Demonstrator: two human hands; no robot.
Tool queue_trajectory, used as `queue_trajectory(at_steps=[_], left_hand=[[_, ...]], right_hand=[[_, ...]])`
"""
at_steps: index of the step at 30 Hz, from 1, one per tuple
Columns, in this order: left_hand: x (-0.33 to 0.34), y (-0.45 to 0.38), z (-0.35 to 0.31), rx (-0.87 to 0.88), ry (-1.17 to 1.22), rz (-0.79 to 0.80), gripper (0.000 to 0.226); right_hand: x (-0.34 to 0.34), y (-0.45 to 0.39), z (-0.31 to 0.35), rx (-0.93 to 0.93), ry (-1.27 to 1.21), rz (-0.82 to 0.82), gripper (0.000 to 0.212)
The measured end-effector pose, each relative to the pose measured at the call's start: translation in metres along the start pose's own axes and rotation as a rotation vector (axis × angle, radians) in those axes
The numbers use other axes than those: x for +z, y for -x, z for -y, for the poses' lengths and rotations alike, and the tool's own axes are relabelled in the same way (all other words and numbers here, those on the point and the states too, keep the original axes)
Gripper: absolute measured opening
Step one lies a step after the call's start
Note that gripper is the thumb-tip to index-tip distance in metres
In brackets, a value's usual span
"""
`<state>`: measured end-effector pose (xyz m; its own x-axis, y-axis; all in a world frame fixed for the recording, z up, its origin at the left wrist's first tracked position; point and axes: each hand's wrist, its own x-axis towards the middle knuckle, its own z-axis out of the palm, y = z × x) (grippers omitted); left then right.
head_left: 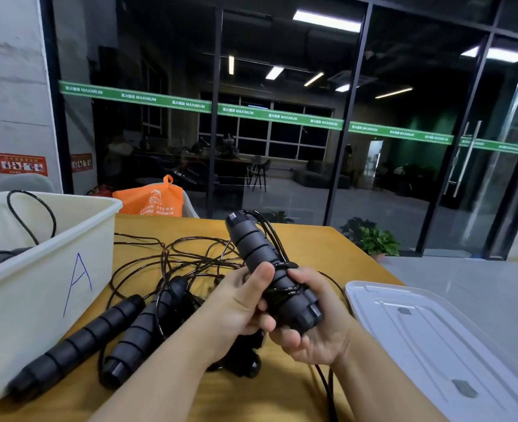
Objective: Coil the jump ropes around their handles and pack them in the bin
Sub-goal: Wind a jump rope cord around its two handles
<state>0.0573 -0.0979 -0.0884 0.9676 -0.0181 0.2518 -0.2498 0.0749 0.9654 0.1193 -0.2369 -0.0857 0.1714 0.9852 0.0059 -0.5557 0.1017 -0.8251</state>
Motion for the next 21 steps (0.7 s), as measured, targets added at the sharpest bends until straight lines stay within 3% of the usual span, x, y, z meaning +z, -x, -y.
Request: queue_trajectory(at_steps=[3,5,7,9,12,17,21], left_hand=[[0.007,-0.007,0.000,0.040,0.022,-0.088,0.096],[0.009,-0.007,-0.007,0.099,0.001,-0.200,0.079],[0.009,-0.008,-0.010,0.147,-0.139,-0.337,0.055],[0.008,-0.009,-0.011,0.134,-0.260,-0.477,0.048],[0.010,-0.007,-0.011,0.123,-0.354,-0.588,0.054],[0.014,-0.002,-0.014,0.163,-0.423,-0.596,0.049],[0.006,0.001,-0.020,0.249,-0.493,-0.543,0.050]], right_hand=[[0.011,0.007,0.005,-0.053,0.147,-0.276,0.050],[0.018,0.005,0.007,-0.135,0.296,-0.537,0.051],[0.023,-0.001,0.006,-0.215,0.458,-0.699,0.041],[0.028,-0.009,0.003,-0.268,0.507,-0.735,0.034],[0.032,-0.017,-0.004,-0.346,0.597,-0.752,0.043],[0.028,-0.022,-0.010,-0.406,0.784,-0.844,0.071],[0.024,-0.017,-0.006,-0.308,0.575,-0.782,0.093]])
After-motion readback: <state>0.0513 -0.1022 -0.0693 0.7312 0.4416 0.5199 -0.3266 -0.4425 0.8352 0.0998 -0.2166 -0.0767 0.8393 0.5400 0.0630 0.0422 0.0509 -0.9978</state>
